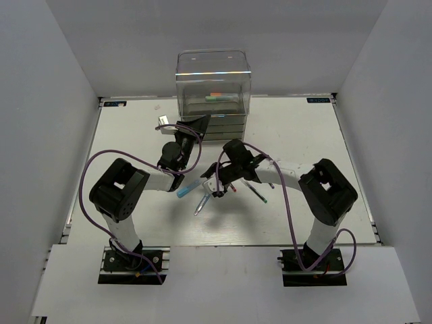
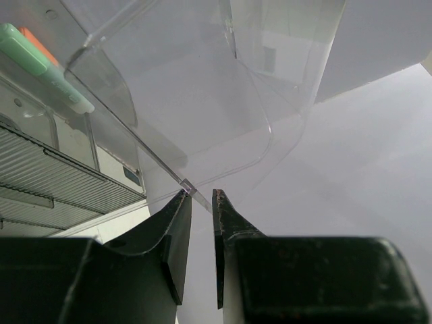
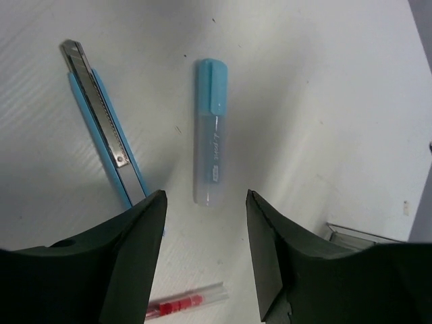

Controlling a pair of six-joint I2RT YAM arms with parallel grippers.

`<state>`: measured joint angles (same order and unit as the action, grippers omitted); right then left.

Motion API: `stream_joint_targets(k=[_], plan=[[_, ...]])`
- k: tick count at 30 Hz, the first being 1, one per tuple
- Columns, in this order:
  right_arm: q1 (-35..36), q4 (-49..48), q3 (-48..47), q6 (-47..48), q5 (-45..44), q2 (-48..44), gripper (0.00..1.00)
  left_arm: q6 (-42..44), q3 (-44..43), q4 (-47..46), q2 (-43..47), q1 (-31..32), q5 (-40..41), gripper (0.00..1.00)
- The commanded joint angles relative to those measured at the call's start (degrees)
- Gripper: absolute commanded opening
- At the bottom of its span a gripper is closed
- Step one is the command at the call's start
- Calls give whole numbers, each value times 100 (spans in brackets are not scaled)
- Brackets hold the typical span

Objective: Sort the stationery into containers
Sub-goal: Grab a piece of stationery with the right arm

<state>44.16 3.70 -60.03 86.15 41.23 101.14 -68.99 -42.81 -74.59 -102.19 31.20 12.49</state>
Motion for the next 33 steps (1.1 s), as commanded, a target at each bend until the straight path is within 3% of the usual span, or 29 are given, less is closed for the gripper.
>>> stream_joint_targets(k=[1, 17, 33], plan=[[128, 254, -176, -342, 140, 107, 56, 44, -123, -944, 428, -44, 104, 31], [506, -1107, -360, -1583, -844, 679, 56, 44, -17, -944, 481, -97, 157, 31], [532, -723, -843, -1488, -1188, 1162, 55, 44, -17, -944, 481, -97, 157, 31]])
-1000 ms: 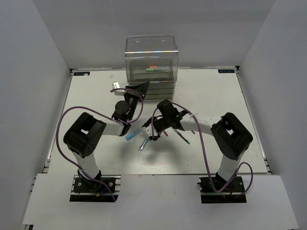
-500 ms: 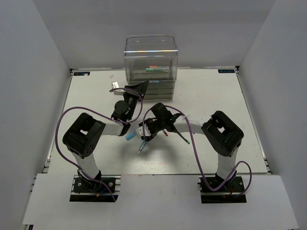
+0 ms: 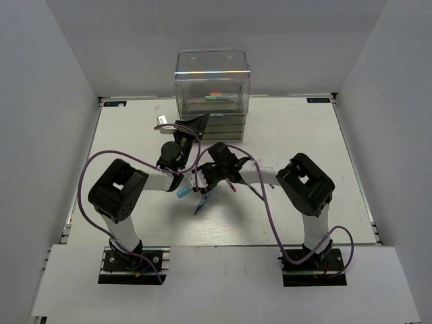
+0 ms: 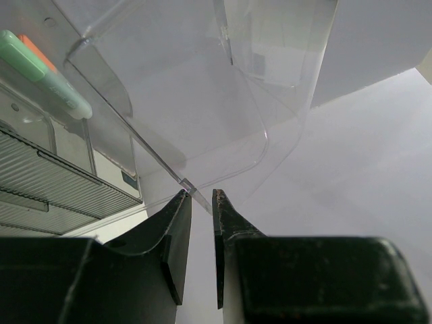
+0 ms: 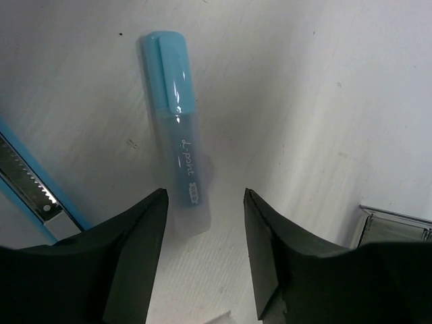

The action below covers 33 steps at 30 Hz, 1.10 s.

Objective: Sort the stationery into containers
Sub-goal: Grab a piece of stationery with the right arm

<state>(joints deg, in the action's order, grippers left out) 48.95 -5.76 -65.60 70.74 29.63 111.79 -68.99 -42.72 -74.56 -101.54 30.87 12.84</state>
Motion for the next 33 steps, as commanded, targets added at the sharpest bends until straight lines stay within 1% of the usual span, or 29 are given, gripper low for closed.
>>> stream_joint_targets(k=[1, 5, 8, 12, 16, 17, 20, 23, 24, 33], plan=[[36, 259, -312, 71, -36, 115, 54, 44, -26, -946, 415, -64, 122, 31], [27, 549, -471, 168, -45, 229, 52, 44, -26, -946, 415, -64, 122, 31], [45, 1022, -603, 361, 43, 300, 51, 44, -26, -946, 415, -64, 122, 31], [45, 1191, -647, 423, 43, 379, 50, 44, 27, -946, 415, -64, 122, 31], [45, 1454, -717, 554, 87, 414, 43, 44, 27, -946, 468, -64, 122, 31], [18, 1655, -778, 625, 87, 414, 38, 44, 27, -946, 468, -64, 174, 31], [10, 1980, -805, 792, 157, 440, 31, 44, 27, -946, 468, -64, 175, 31], [18, 2148, -761, 968, 131, 414, 28, 44, 27, -946, 468, -64, 175, 31], [1, 2149, -726, 977, 122, 397, 26, 44, 27, -946, 468, -64, 175, 31], [-26, 2167, -410, 951, -80, 151, 22, 44, 27, -946, 468, -64, 175, 31]])
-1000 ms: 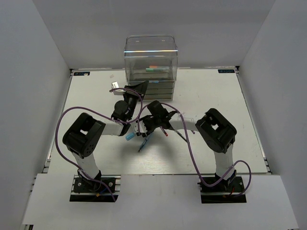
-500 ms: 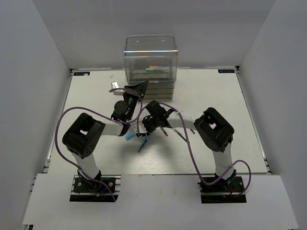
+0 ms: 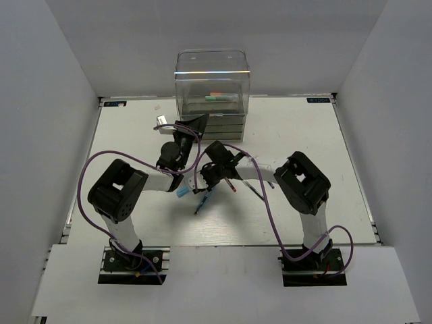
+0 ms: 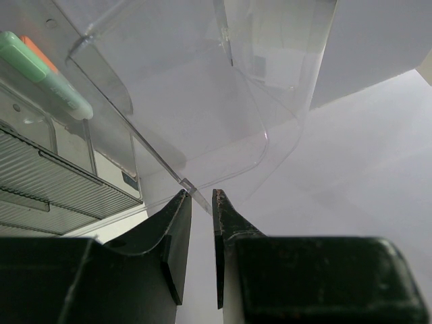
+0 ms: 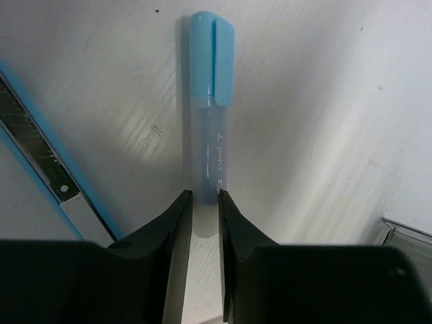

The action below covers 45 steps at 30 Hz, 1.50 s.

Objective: Sort the stationery into containers
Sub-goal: Grab a piece of stationery with the right arm

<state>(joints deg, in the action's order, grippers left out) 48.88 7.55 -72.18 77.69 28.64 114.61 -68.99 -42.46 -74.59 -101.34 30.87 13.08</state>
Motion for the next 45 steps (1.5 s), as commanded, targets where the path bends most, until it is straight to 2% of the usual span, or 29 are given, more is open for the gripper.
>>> stream_joint_targets(k=[1, 10, 19, 23, 31, 39, 45], plan=[[-28, 818, 292, 255, -16, -149, 22, 44, 1, -944, 448, -64, 151, 31], [-344, 379, 1381, 220, -227, -878, 20, 44, 53, -944, 448, -64, 151, 31], [-774, 45, 2085, 194, -614, -1300, 20, 44, 106, -944, 501, -64, 151, 31], [-880, 44, 2173, 168, -544, -1424, 34, 44, 106, -944, 554, -64, 151, 31], [-801, 228, 1778, 53, -377, -1274, 50, 44, 159, -944, 607, -64, 151, 31], [-749, 993, 1155, 360, 80, -1108, 51, 44, 264, -944, 659, -64, 151, 31], [-608, 1064, 610, 115, 63, -800, 51, 44, 264, -944, 659, -64, 151, 31]])
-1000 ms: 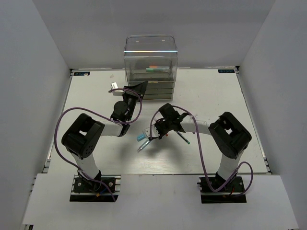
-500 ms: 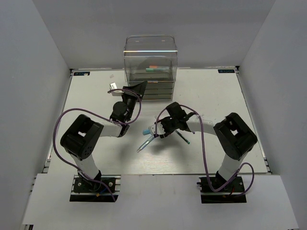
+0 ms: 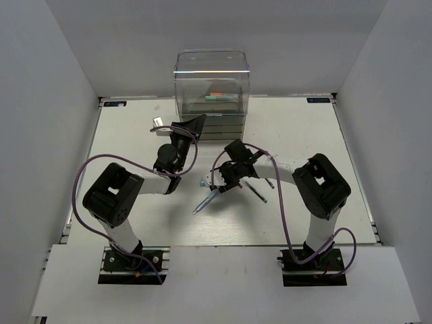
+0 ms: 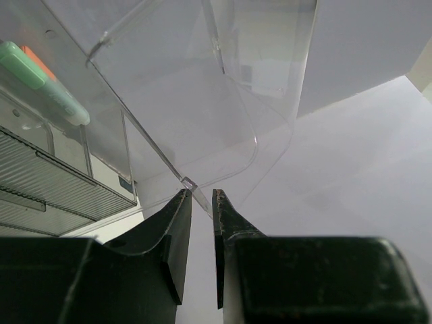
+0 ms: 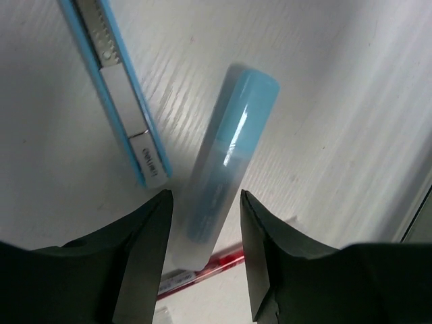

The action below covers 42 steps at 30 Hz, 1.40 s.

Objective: Sort the stationery into containers
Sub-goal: Grab a piece of stationery with the right arm

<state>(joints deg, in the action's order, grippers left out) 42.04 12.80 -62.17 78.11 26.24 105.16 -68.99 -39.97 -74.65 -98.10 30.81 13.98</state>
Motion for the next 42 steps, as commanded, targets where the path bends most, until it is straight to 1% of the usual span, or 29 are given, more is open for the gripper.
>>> stream_joint_targets(k=[1, 5, 16, 22, 29, 35, 39, 40, 42], plan=[[102, 531, -453, 30, 312, 197, 51, 44, 15, -937, 336, -57, 61, 31], [234, 461, -612, -234, 312, 294, 51, 44, 15, -937, 336, -57, 61, 31], [620, -110, -507, -893, 40, 487, 51, 44, 15, -937, 283, -57, 61, 31], [639, -400, -541, -1104, -163, 558, 51, 44, 15, -937, 283, -57, 114, 31], [621, -463, -760, -1254, -251, 637, 52, 44, 15, -937, 283, -57, 114, 31], [630, -137, -911, -1210, -286, 795, 52, 44, 15, -937, 336, -57, 114, 31], [604, 109, -806, -1034, -233, 813, 43, 44, 15, -937, 388, -57, 114, 31], [621, 170, -770, -947, -225, 795, 37, 44, 15, -937, 389, -57, 114, 31], [595, 284, -665, -876, -189, 769, 32, 44, 15, -937, 389, -57, 114, 31]])
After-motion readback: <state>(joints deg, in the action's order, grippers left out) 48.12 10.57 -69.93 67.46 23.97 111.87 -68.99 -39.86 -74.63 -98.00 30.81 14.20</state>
